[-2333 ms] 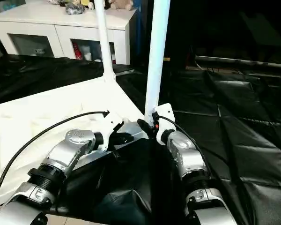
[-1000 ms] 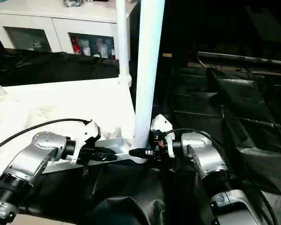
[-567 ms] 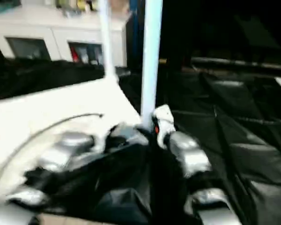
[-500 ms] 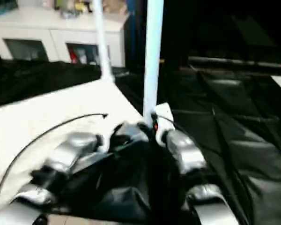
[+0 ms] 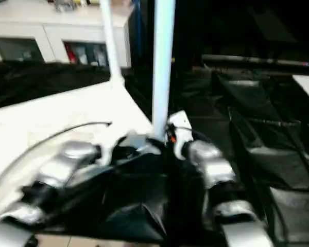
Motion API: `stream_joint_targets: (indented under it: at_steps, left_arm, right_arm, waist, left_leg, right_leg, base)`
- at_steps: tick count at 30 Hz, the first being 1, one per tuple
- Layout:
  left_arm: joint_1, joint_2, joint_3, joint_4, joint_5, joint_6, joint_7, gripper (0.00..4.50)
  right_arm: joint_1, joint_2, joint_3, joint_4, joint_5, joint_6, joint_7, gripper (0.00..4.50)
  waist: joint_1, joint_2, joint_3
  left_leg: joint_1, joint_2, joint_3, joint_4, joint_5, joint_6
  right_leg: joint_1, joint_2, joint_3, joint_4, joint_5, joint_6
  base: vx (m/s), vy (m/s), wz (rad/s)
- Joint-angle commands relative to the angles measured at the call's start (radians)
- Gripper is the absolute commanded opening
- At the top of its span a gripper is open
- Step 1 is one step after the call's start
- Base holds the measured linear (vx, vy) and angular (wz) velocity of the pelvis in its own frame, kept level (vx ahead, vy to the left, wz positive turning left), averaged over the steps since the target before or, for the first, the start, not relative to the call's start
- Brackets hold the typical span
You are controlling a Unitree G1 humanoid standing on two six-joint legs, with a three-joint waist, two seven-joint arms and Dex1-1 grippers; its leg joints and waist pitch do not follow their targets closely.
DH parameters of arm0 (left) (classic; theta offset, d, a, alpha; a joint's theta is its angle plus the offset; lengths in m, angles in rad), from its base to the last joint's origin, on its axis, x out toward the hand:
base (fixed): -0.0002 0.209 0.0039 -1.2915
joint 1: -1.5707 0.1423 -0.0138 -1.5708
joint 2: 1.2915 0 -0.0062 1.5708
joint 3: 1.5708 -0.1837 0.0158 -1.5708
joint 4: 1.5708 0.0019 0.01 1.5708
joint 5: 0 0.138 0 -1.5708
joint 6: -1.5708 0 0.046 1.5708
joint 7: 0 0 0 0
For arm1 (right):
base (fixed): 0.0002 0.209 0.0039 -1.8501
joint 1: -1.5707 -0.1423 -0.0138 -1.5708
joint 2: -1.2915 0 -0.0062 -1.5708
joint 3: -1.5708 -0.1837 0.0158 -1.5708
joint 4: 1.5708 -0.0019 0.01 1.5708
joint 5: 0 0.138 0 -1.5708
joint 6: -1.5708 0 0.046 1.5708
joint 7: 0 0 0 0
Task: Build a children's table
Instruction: Rotate leg to tighten
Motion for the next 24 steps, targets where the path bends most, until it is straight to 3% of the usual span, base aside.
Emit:
stream_joint_targets:
  at_steps: [1, 2, 4, 6, 7, 9, 11, 14, 17, 20, 24]
  left_arm:
    - [0.031, 0.021, -0.036, -0.031, -0.027, 0.004, -0.103, 0.00]
    - [0.041, 0.043, -0.039, -0.053, -0.038, 0.012, -0.138, 0.00]
    - [0.058, 0.086, -0.044, -0.090, -0.054, 0.037, -0.193, 0.00]
    - [0.063, 0.098, -0.045, -0.098, -0.060, 0.038, -0.208, 0.00]
    - [0.068, 0.111, -0.045, -0.107, -0.069, 0.045, -0.223, 0.00]
    - [0.077, 0.127, -0.043, -0.122, -0.078, 0.056, -0.247, 0.00]
    - [0.084, 0.129, -0.036, -0.130, -0.077, 0.053, -0.241, 0.00]
    - [0.091, 0.134, -0.035, -0.147, -0.083, 0.060, -0.241, 0.00]
    - [0.094, 0.134, -0.036, -0.154, -0.087, 0.064, -0.240, 0.00]
    - [0.096, 0.134, -0.040, -0.161, -0.095, 0.071, -0.238, 0.00]
    - [0.097, 0.132, -0.042, -0.163, -0.098, 0.074, -0.238, 0.00]
  right_arm:
    - [0.005, -0.022, 0.052, -0.040, -0.003, -0.027, 0.102, 4.13]
    - [0.010, -0.045, 0.062, -0.046, -0.013, -0.045, 0.134, 4.13]
    - [0.017, -0.087, 0.078, -0.056, -0.027, -0.074, 0.192, 4.13]
    - [0.018, -0.095, 0.080, -0.058, -0.026, -0.075, 0.209, 4.13]
    - [0.018, -0.102, 0.085, -0.060, -0.025, -0.076, 0.227, 4.13]
    - [0.020, -0.112, 0.093, -0.067, -0.021, -0.076, 0.253, 4.13]
    - [0.024, -0.115, 0.102, -0.073, -0.017, -0.074, 0.272, 4.13]
    - [0.023, -0.110, 0.111, -0.063, -0.016, -0.079, 0.285, 4.13]
    - [0.019, -0.102, 0.109, -0.054, -0.016, -0.077, 0.285, 3.97]
    - [0.017, -0.093, 0.099, -0.059, -0.004, -0.062, 0.290, 3.70]
    - [0.021, -0.093, 0.098, -0.069, 0.007, -0.054, 0.299, 3.40]
  waist:
    - [0.015, -0.016, -0.058]
    - [0.016, -0.019, -0.060]
    - [0.029, -0.017, -0.066]
    - [0.035, -0.021, -0.069]
    - [0.038, -0.023, -0.073]
    - [0.041, -0.024, -0.082]
    - [0.046, -0.025, -0.084]
    - [0.049, -0.024, -0.077]
    - [0.047, -0.020, -0.070]
    - [0.042, -0.019, -0.071]
    - [0.036, -0.021, -0.072]
  left_leg:
    - [0.004, 0.066, -0.020, -0.080, -0.281, 0.022]
    - [-0.004, 0.065, -0.019, -0.078, -0.267, 0.029]
    - [0.004, 0.065, -0.010, -0.072, -0.230, 0.041]
    - [0.003, 0.061, -0.002, -0.062, -0.171, 0.064]
    - [-0.001, 0.060, 0.000, -0.056, -0.124, 0.080]
    - [-0.016, 0.055, -0.001, -0.043, -0.018, 0.117]
    - [-0.017, 0.054, 0.004, -0.032, 0.009, 0.155]
    - [-0.018, 0.058, 0.004, -0.036, -0.045, 0.136]
    - [-0.009, 0.064, 0.001, -0.049, -0.154, 0.062]
    - [-0.010, 0.064, -0.001, -0.052, -0.169, 0.040]
    - [-0.011, 0.061, 0.000, -0.051, -0.161, 0.040]
  right_leg:
    - [0.025, -0.061, 0.062, -0.065, -0.375, -0.176]
    - [0.026, -0.060, 0.066, -0.056, -0.367, -0.184]
    - [0.019, -0.054, 0.070, -0.048, -0.298, -0.211]
    - [0.016, -0.045, 0.074, -0.034, -0.198, -0.245]
    - [0.020, -0.043, 0.077, -0.018, -0.119, -0.272]
    - [0.031, -0.040, 0.075, 0.004, 0.016, -0.292]
    - [0.024, -0.037, 0.074, 0.009, 0.068, -0.307]
    - [0.023, -0.035, 0.073, 0.000, -0.031, -0.292]
    - [0.019, -0.034, 0.076, -0.016, -0.198, -0.252]
    - [0.020, -0.033, 0.078, -0.016, -0.213, -0.236]
    - [0.021, -0.031, 0.078, -0.014, -0.184, -0.238]
  base:
    - [0.052, -0.033, 0.04]
    - [0.052, -0.033, 0.04]
    - [0.068, -0.040, 0.03]
    - [0.080, -0.042, 0.07]
    - [0.077, -0.034, 0.04]
    - [0.066, -0.029, -0.01]
    - [0.000, 0.000, 0.00]
    - [0.000, 0.000, 0.00]
    - [0.000, 0.000, 0.00]
    - [0.000, 0.000, 0.00]
    - [0.000, 0.000, 0.00]
